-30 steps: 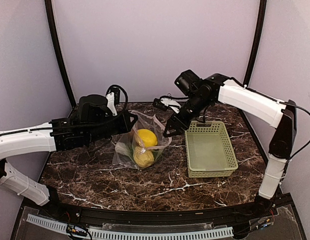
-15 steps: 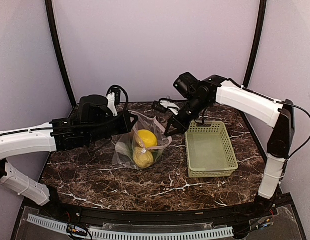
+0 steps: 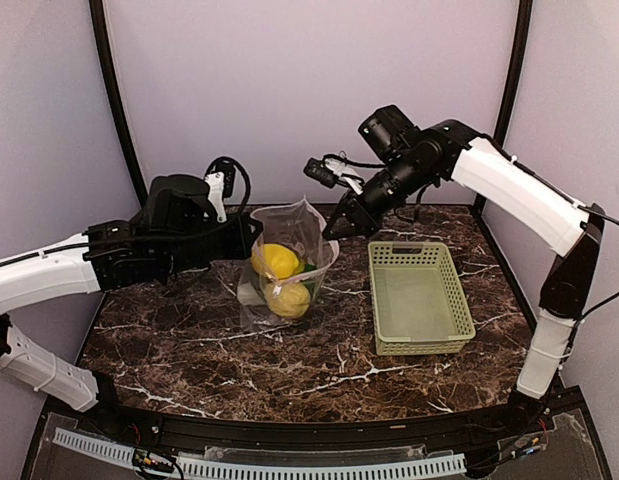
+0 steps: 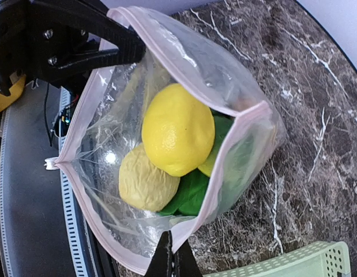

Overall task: Place the food in the zip-top bag and seal the zipper
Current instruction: Adjust the zipper food storage bag at the center of the board.

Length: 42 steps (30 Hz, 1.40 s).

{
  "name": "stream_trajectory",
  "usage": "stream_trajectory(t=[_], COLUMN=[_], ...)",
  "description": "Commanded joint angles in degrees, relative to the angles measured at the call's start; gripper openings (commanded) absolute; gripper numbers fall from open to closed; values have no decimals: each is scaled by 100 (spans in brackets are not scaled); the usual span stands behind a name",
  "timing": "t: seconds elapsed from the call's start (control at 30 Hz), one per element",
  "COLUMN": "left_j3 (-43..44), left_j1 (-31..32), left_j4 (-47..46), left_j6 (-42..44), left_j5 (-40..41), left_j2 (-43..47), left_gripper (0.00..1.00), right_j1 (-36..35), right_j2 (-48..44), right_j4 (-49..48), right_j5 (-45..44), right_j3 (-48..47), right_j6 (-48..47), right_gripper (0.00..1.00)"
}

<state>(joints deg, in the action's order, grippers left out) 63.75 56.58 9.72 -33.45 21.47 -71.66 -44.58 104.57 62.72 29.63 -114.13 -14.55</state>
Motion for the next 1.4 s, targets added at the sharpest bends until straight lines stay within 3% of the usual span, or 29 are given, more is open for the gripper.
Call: stream_trajectory(t=[0.0,0.13,0.2,0.3,0.73,0.83,0.97,1.07,1.13,1.27,1.37], left_j3=[588,718,985,1016,1118,1032,567,1194,1387,938,976], left_j1=[160,72,69,70,64,72,58,80,227,327,128], left_j4=[80,762,1050,790,941,492,241,940,776,151,698], left_j6=[825,888,890,910,869,860,879,996,1170,1324,1252], left_j5=[447,886,580,-64,-134,-440,-17,133,112,491,636], left_j2=[816,305,-53,-256,-644,-351,-183,-328,-134,259,-78], left_gripper=[1,1,1,1,1,1,1,1,1,3,2], right_j1=[-8,-16,-50,-103,-116,-105,-72,-77,-77,-53,-51], right_j2=[-229,-15,-58,-33,-48,-53,112,-148,-301,-297,105], right_j4=[-54,95,37,24,-18,-93,127,-49,-287,-638,-162], right_j5=[580,790,1005,857,847,806,939,1237,964,-66,429], right_j3=[-387,-543,-500,-476,-286,-203,-563,-571,-460,-41,-356], right_j6=[-43,-101,-78,-98,-109,-127,-256,-257,-214,-75,-100], right_gripper=[0,0,0,0,0,0,0,0,0,0,0])
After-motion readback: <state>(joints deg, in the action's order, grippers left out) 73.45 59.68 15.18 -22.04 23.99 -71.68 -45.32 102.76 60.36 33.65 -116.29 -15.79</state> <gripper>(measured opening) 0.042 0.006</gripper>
